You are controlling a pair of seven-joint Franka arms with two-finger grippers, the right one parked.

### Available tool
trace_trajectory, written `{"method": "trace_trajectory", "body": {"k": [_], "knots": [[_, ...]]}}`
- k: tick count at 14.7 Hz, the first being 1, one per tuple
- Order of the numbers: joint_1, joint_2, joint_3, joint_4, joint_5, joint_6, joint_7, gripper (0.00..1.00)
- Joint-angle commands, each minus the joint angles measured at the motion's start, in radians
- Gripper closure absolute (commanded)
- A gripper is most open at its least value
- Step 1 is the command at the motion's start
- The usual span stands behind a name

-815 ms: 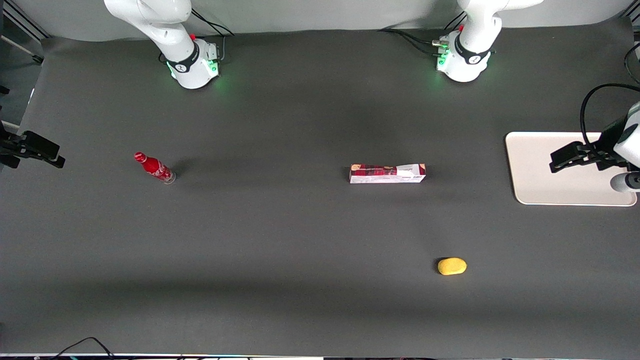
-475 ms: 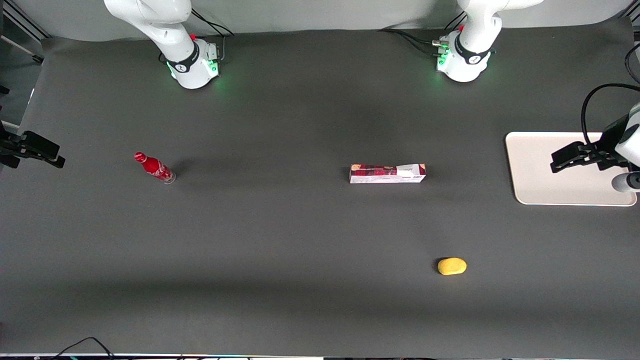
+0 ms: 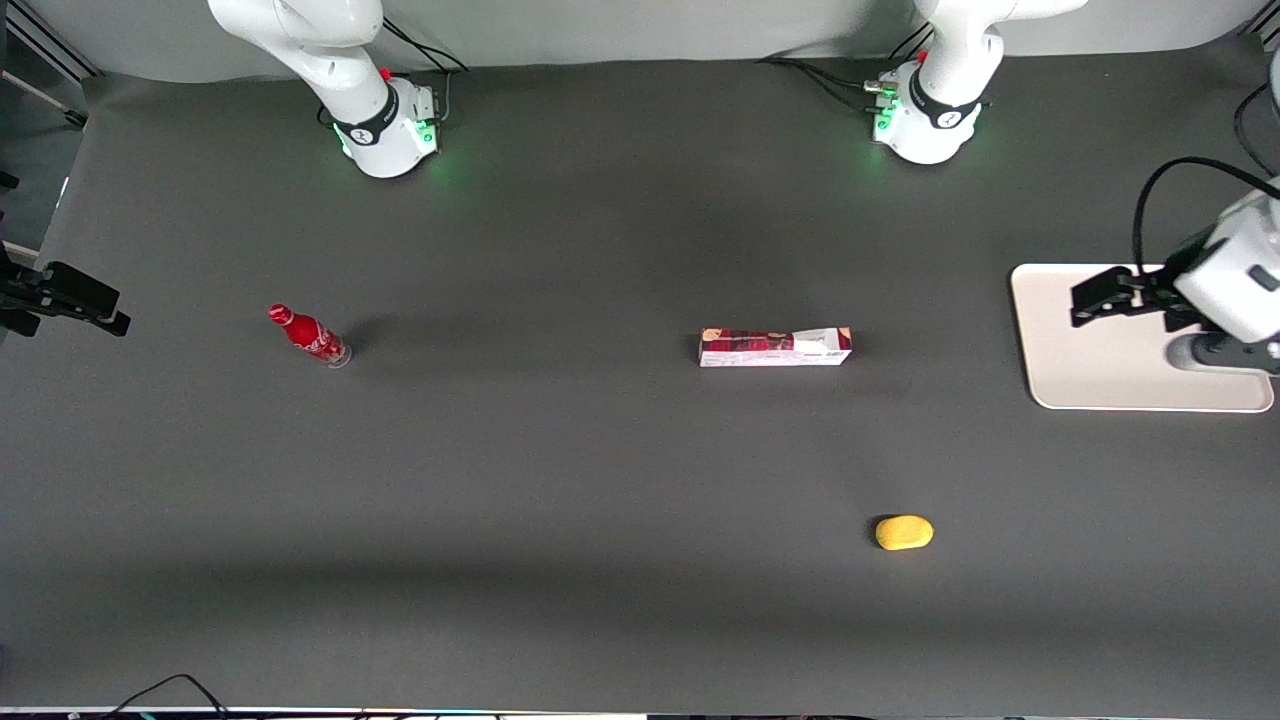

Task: Place red cookie box on tray
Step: 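Move the left gripper from the tray area toward the red cookie box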

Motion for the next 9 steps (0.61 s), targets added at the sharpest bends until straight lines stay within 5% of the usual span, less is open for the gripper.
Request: {"method": "trace_trajectory", "body": {"k": [1,4,9], "knots": [[-0.072,0.028,0.0,-0.002,0.005,0.006,0.23,0.0],[-0.141,0.034,0.003,-0.023,0.011,0.019,0.605,0.0],[-0.177,0.043,-0.032,-0.149,0.022,0.107,0.82,0.0]]}}
